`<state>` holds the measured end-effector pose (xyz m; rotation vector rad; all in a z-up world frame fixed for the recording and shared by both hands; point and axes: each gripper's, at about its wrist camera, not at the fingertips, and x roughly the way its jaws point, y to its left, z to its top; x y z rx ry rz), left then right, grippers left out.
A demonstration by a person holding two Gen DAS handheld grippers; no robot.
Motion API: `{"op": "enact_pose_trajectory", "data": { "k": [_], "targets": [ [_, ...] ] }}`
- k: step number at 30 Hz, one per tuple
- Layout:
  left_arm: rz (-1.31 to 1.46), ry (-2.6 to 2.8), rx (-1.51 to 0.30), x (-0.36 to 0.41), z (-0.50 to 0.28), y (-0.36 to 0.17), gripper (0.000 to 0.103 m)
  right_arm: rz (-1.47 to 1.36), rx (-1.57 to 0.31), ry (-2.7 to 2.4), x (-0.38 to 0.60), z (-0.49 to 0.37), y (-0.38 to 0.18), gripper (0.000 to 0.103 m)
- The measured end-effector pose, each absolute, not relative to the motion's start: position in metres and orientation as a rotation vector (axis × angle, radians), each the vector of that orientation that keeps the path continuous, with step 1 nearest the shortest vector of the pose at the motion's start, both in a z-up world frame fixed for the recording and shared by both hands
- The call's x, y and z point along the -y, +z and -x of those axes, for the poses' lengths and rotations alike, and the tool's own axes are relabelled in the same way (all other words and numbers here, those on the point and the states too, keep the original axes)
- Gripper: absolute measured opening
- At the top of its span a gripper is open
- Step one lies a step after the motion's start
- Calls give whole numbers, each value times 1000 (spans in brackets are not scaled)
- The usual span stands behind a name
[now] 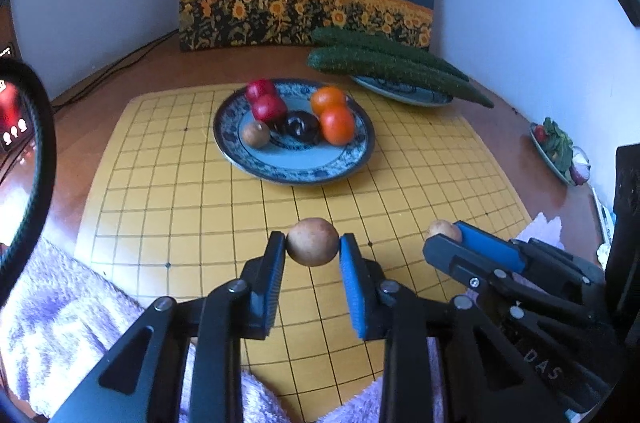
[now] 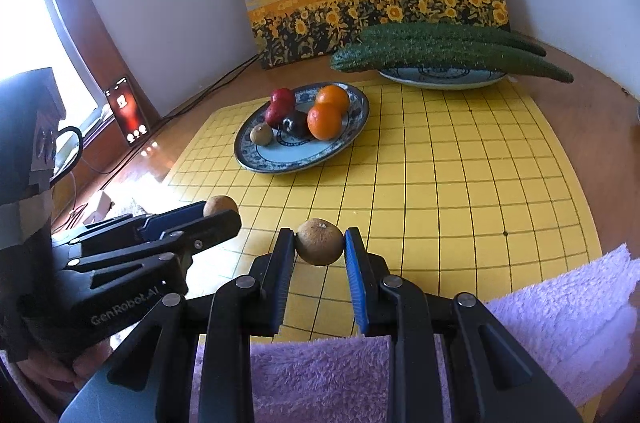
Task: Organize fruits
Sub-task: 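Lift the kiwi with the right tool while the left tool grasps the last kiwi, then carry both kiwis over the plate with the right and left tools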
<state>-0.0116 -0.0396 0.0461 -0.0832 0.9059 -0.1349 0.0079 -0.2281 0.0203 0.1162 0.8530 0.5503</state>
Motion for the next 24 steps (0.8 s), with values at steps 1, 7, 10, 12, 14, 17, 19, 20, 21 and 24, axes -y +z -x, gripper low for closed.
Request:
{"op": "enact_pose_trajectory", "data": {
  "k": [1, 7, 10, 12, 14, 17, 19, 20, 21, 24],
  "targets": [
    [81, -132, -902, 39, 10, 48, 29, -112, -850, 550, 228, -9, 22, 27],
    [75, -120, -880, 33, 2, 60, 29, -105, -841, 564, 227, -17, 31, 27],
    [71, -113, -867, 29, -3, 67, 29, -94, -836, 566, 225, -22, 35, 27],
    [64, -106, -856, 27, -8, 71, 29, -89, -831, 571, 224, -26, 39, 27],
    [62, -102, -849, 25, -12, 74, 29, -81, -823, 575, 223, -28, 42, 27],
    [62, -97, -844, 21, -19, 77, 29, -67, -816, 578, 220, -33, 46, 27],
    [59, -90, -844, 19, -25, 77, 29, -58, -816, 579, 217, -37, 47, 27],
    [57, -87, -843, 18, -27, 76, 29, -55, -816, 580, 216, -38, 47, 27],
    [56, -84, -844, 18, -30, 76, 29, -53, -815, 581, 215, -40, 47, 27],
    [50, -80, -846, 15, -41, 73, 29, -47, -815, 586, 209, -44, 48, 27]
  ]
}}
